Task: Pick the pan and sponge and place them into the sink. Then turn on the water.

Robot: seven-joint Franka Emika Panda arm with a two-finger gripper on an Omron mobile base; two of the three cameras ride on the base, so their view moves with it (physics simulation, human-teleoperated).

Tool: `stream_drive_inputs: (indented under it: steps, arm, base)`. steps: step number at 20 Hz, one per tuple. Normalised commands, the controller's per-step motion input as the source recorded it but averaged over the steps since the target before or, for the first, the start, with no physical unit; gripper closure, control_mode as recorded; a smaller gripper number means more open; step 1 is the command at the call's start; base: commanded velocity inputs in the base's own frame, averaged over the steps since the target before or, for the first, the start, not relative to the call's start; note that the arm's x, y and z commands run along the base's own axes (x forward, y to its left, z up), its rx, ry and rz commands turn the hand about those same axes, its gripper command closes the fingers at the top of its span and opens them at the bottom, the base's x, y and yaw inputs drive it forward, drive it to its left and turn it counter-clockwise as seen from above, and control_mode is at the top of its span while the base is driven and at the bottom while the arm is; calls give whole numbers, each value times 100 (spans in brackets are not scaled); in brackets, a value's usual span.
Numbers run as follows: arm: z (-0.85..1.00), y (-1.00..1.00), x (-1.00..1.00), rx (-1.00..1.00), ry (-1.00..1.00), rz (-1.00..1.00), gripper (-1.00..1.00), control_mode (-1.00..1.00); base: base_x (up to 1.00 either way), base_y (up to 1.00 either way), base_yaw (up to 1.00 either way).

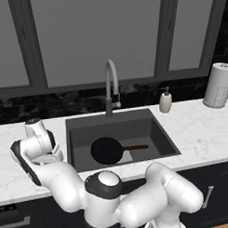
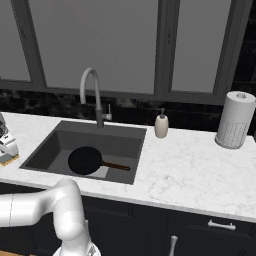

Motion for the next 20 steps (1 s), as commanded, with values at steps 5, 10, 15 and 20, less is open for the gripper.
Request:
stream_drive_inputs:
  steps: [5, 10, 15, 20]
  arm:
    - [-33, -1, -7, 0, 0, 0, -100, -100]
    - [-27, -8, -15, 0, 0, 0, -100, -100]
    - [-30, -14, -30, 0, 4, 1, -100, -100]
    - [-38, -27, -45, 0, 4, 1, -100, -100]
  base:
    - [0, 0, 0]
    - [0, 0, 0]
    - [0, 0, 0]
    - [0, 0, 0]
